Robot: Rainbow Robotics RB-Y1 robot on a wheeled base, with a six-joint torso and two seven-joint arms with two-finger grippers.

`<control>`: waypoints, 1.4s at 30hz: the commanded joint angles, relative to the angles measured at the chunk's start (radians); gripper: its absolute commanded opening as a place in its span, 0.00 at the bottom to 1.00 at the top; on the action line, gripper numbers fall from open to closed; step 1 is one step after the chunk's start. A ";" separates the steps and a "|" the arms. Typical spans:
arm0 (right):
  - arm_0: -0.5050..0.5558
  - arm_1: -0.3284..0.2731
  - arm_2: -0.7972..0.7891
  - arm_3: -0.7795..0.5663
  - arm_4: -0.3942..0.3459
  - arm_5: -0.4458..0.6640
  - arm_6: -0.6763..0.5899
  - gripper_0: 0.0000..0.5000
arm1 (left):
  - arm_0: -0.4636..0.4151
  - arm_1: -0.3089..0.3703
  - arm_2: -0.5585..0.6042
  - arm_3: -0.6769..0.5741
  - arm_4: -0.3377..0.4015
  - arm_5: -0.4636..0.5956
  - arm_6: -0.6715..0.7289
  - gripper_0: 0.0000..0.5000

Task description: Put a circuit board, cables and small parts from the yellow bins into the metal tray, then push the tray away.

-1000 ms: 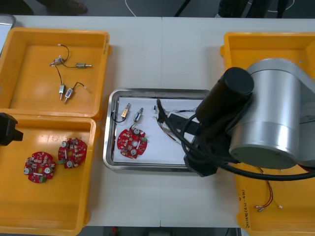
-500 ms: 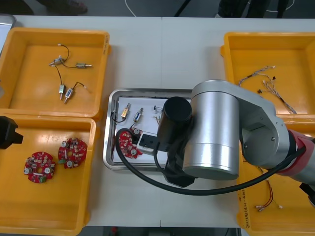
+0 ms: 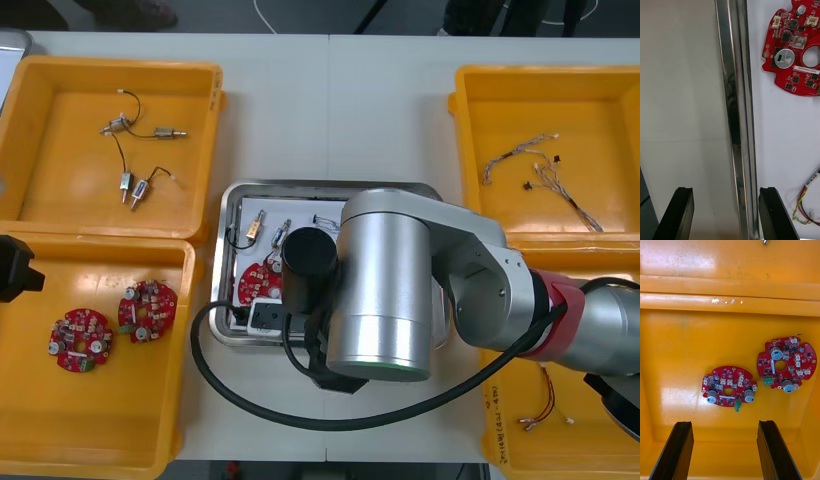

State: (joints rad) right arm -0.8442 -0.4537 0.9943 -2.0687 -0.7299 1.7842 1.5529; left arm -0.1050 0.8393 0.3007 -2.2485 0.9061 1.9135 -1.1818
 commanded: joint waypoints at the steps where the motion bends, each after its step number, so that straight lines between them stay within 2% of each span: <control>1: -0.033 0.035 0.032 0.018 0.037 -0.014 0.099 1.00 | 0.001 0.041 0.035 -0.028 -0.012 0.006 -0.085 1.00; 9: -0.033 0.066 0.113 0.067 0.129 -0.058 0.099 1.00 | -0.001 0.041 0.037 -0.030 -0.010 -0.030 -0.085 1.00; 23: -0.009 0.070 0.142 0.116 0.159 -0.108 0.099 1.00 | -0.001 0.043 0.038 -0.030 -0.007 -0.051 -0.087 1.00; 31: 0.010 0.079 0.156 0.159 0.214 -0.140 0.102 1.00 | -0.001 0.041 0.038 -0.030 -0.004 -0.048 -0.087 1.00; 42: 0.027 0.093 0.165 0.183 0.234 -0.140 0.096 1.00 | -0.001 0.041 0.038 -0.030 -0.004 -0.048 -0.087 1.00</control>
State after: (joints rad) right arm -0.8361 -0.3902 1.1387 -1.8771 -0.5114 1.6511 1.6624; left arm -0.1050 0.8393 0.3022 -2.2496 0.9042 1.8667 -1.1819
